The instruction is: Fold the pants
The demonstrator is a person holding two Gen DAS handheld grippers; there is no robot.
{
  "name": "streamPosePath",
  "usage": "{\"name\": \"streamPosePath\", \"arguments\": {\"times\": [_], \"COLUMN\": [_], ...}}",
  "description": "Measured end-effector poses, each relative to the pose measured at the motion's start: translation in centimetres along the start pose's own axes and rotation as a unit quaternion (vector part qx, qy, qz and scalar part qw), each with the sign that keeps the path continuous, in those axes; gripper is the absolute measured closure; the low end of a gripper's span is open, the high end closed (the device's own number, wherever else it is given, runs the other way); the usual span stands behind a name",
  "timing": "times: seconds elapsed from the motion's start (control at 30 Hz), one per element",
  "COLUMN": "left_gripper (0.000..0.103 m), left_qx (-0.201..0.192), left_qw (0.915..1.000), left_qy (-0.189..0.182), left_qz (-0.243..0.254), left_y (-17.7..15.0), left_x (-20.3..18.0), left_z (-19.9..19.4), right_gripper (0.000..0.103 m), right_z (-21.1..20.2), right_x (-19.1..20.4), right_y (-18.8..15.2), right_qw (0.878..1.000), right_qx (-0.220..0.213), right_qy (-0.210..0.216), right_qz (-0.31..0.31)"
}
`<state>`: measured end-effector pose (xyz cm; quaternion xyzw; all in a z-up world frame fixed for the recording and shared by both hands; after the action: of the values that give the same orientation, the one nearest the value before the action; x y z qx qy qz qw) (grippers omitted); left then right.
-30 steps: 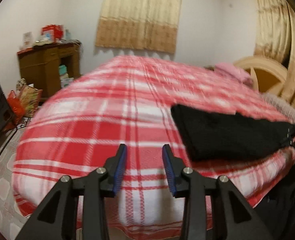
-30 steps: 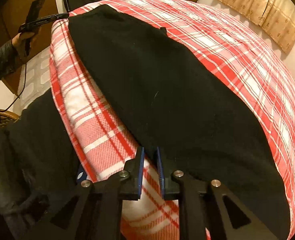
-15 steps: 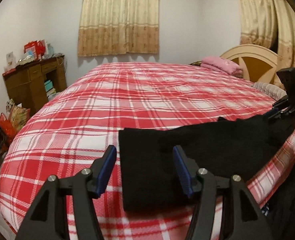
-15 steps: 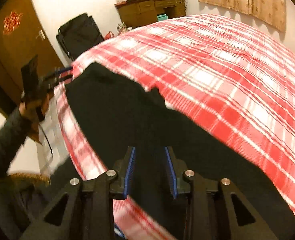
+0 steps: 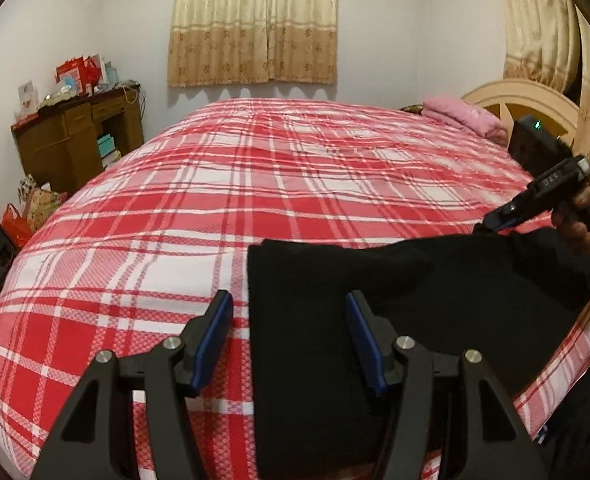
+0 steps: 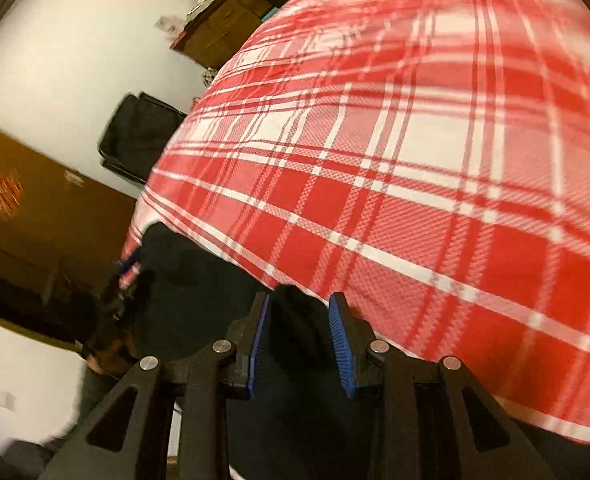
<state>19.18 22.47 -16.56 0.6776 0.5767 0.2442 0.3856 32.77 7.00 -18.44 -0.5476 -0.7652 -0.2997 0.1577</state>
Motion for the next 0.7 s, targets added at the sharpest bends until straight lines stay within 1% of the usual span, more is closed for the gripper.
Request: {"name": "streamPosePath", "arguments": {"times": [0.1, 0.13, 0.17, 0.2, 0.23, 0.33, 0.43, 0.5, 0.6, 0.67, 0.7], "left_gripper": [0.042, 0.042, 0.042, 0.042, 0.042, 0.042, 0.041, 0.04, 0.036, 0.035, 0.035], "left_qx": [0.001, 0.001, 0.001, 0.002, 0.003, -0.001, 0.007, 0.017, 0.022, 0.021, 0.02], "left_qw": [1.0, 1.0, 1.0, 1.0, 1.0, 1.0, 0.9994, 0.999, 0.9989, 0.9989, 0.9989], "left_qy": [-0.003, -0.002, 0.0, 0.002, 0.005, 0.007, 0.032, 0.04, 0.04, 0.04, 0.039], "left_qz": [-0.005, -0.004, -0.002, 0.0, 0.001, -0.001, 0.01, 0.006, -0.01, -0.016, -0.017], "left_y": [0.0, 0.0, 0.0, 0.1, 0.2, 0.6, 1.1, 1.2, 1.1, 0.9, 0.8], "left_x": [0.2, 0.2, 0.1, 0.0, 0.0, -0.2, -0.4, -0.2, 0.4, 0.6, 0.6], "left_z": [-0.1, 0.0, -0.1, -0.1, 0.0, -0.3, 0.3, 1.0, 1.3, 1.3, 1.2], "right_gripper": [0.071, 0.071, 0.072, 0.077, 0.092, 0.097, 0.099, 0.099, 0.099, 0.099, 0.099], "right_z": [0.9, 1.2, 1.4, 1.6, 1.7, 0.5, -1.1, -1.7, -0.9, 0.3, 0.9], "right_x": [-0.1, 0.1, 0.1, 0.0, 0.0, 0.1, 0.9, 1.1, 0.0, -1.1, -1.9], "right_y": [0.1, 0.0, 0.0, -0.1, -0.1, 0.0, 0.3, 0.7, 1.3, 1.5, 1.5], "right_qw": [0.999, 0.998, 0.999, 0.999, 0.999, 0.999, 0.998, 0.998, 0.998, 0.997, 0.997], "right_qx": [0.015, 0.019, 0.019, 0.018, 0.016, -0.016, -0.047, -0.059, -0.057, -0.058, -0.051], "right_qy": [0.046, 0.05, 0.042, 0.036, 0.037, 0.041, 0.027, 0.009, -0.013, -0.051, -0.046], "right_qz": [0.019, 0.019, 0.02, 0.025, 0.028, 0.03, 0.013, 0.003, 0.007, 0.004, 0.017]}}
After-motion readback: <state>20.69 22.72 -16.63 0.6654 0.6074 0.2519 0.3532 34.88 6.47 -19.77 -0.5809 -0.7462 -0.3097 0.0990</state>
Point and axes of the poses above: each gripper's, at about its wrist camera, not at the fingertips, and z roughly the way its jaws point, x to its left, y to its top, the point moved 3 cm from there along z, roughly the way its jaws point, and after that the axes turned 4 degrees about -y, right-handed, at the moved point
